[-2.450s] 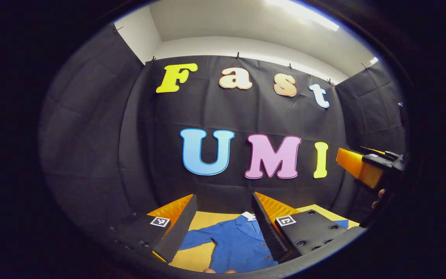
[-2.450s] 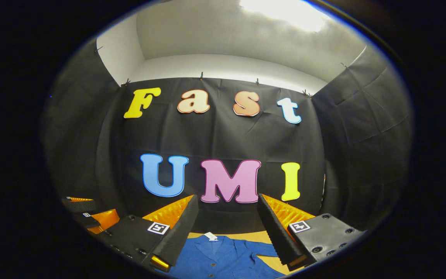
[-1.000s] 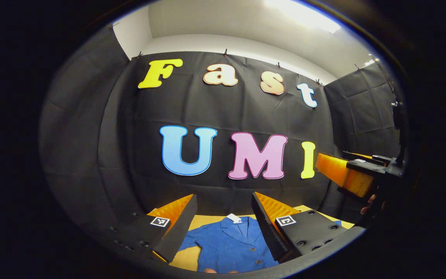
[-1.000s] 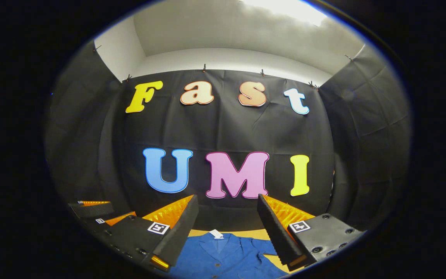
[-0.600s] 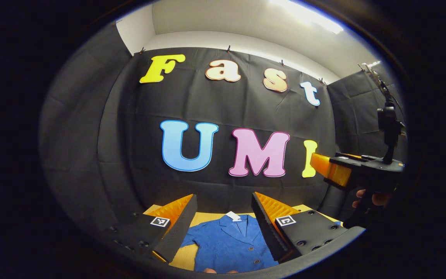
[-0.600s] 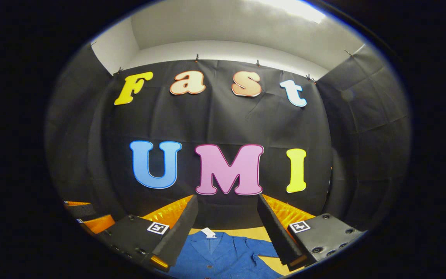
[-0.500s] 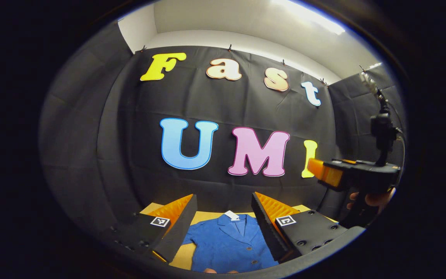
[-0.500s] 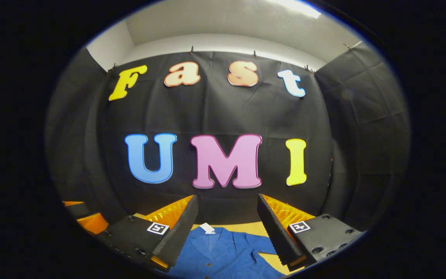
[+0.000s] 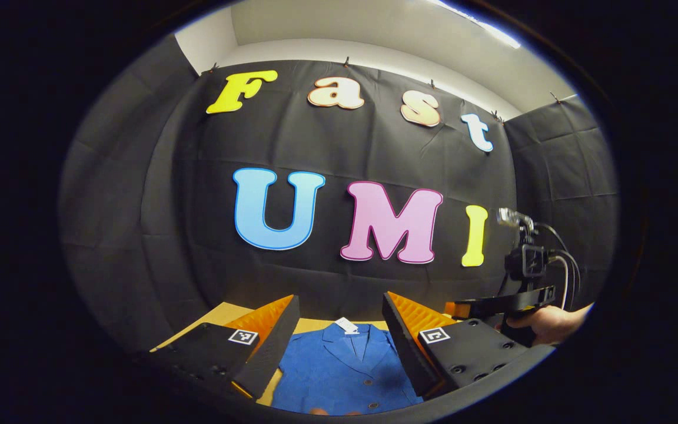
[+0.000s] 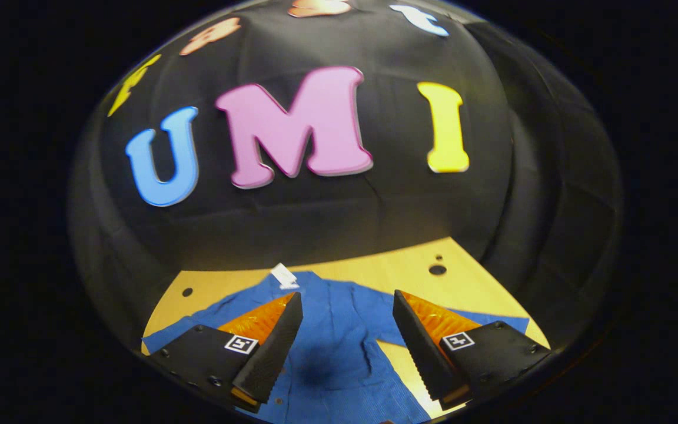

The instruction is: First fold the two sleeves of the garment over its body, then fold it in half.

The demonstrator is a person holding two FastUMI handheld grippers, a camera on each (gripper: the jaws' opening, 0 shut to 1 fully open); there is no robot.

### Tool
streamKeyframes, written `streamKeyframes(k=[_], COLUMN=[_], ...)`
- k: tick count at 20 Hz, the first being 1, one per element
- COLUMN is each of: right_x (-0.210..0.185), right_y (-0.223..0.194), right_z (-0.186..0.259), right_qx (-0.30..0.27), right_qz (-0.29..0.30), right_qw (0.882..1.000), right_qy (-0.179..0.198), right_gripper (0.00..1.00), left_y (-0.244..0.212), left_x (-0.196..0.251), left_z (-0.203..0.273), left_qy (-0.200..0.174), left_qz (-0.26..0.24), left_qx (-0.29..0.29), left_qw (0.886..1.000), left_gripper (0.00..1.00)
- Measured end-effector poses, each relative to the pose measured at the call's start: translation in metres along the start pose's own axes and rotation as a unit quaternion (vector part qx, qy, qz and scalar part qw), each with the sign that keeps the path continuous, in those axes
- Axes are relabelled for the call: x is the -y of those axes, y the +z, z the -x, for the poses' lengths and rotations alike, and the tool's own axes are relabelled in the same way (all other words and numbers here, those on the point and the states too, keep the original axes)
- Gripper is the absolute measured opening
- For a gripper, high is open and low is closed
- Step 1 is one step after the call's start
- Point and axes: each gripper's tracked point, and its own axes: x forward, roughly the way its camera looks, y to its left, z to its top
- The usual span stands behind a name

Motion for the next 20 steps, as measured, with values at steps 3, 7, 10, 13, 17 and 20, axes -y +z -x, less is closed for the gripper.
streamKeyframes(k=[3, 7, 10, 13, 17, 20], right_x=[0.090, 0.223, 0.297, 0.327, 0.315, 0.322], right_y=[-0.044, -0.090, -0.108, -0.119, -0.090, -0.057], right_z=[-0.044, -0.068, -0.073, -0.086, -0.116, -0.121], right_qx=[-0.072, -0.132, -0.157, -0.205, -0.239, -0.217], right_qz=[-0.039, -0.097, -0.123, -0.133, -0.153, -0.157], right_qw=[0.995, 0.972, 0.949, 0.929, 0.918, 0.920], right_qy=[-0.054, -0.168, -0.242, -0.277, -0.278, -0.287], right_gripper=[0.90, 0.91, 0.90, 0.90, 0.91, 0.81], left_y=[-0.019, -0.037, -0.042, -0.045, -0.042, -0.042], left_x=[0.025, 0.061, 0.087, 0.113, 0.142, 0.148], left_z=[-0.017, -0.037, -0.048, -0.056, -0.060, -0.059], left_qy=[0.005, -0.004, -0.019, -0.040, -0.072, -0.074], left_qz=[0.003, 0.003, -0.004, -0.020, -0.034, -0.044], left_qx=[-0.023, -0.057, -0.069, -0.077, -0.076, -0.077], left_qw=[1.000, 0.998, 0.997, 0.996, 0.994, 0.993], left_gripper=[0.82, 0.82, 0.82, 0.82, 0.82, 0.82])
